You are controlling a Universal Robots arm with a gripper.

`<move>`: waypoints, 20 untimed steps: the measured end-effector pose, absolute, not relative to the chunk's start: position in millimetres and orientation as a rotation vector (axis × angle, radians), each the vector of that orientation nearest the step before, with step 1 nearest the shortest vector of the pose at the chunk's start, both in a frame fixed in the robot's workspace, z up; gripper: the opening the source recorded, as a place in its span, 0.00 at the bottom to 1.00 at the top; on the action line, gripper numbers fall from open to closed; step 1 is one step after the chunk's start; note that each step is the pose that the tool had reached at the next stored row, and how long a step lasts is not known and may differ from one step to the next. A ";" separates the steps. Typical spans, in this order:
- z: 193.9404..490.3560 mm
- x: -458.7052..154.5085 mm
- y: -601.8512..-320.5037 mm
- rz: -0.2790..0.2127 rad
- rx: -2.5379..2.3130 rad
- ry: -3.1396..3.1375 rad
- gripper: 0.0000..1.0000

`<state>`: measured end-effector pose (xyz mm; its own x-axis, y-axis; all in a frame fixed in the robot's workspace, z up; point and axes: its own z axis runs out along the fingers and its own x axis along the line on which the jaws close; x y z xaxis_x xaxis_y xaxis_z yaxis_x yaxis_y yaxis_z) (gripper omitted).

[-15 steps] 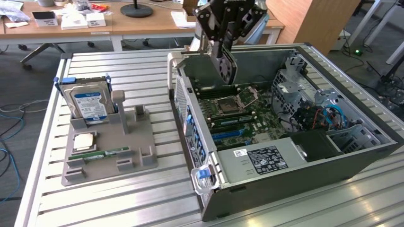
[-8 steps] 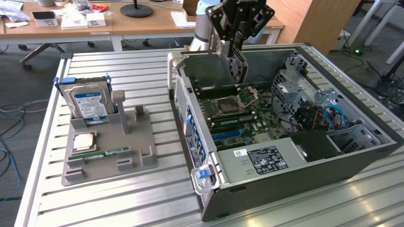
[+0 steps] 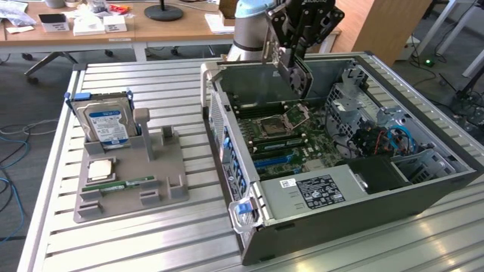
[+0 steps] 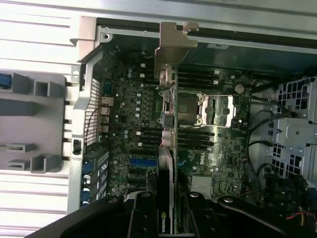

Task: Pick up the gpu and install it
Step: 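Pick up the gpu and move the gpu toward the slot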

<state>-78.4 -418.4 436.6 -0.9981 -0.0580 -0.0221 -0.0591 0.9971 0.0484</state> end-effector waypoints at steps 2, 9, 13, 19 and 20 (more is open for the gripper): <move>436.6 -70.8 -418.4 0.077 -0.091 3.119 0.26; 436.6 -46.2 -418.4 0.077 -0.091 3.119 0.26; 436.6 -32.4 -418.4 0.077 -0.091 3.119 0.26; 436.6 -13.0 -418.4 0.077 -0.092 3.119 0.26; 436.6 -10.3 -418.4 0.077 -0.091 3.119 0.26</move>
<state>-10.3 -418.4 436.6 -0.9981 -0.0580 -0.0221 -0.0590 0.9971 0.0485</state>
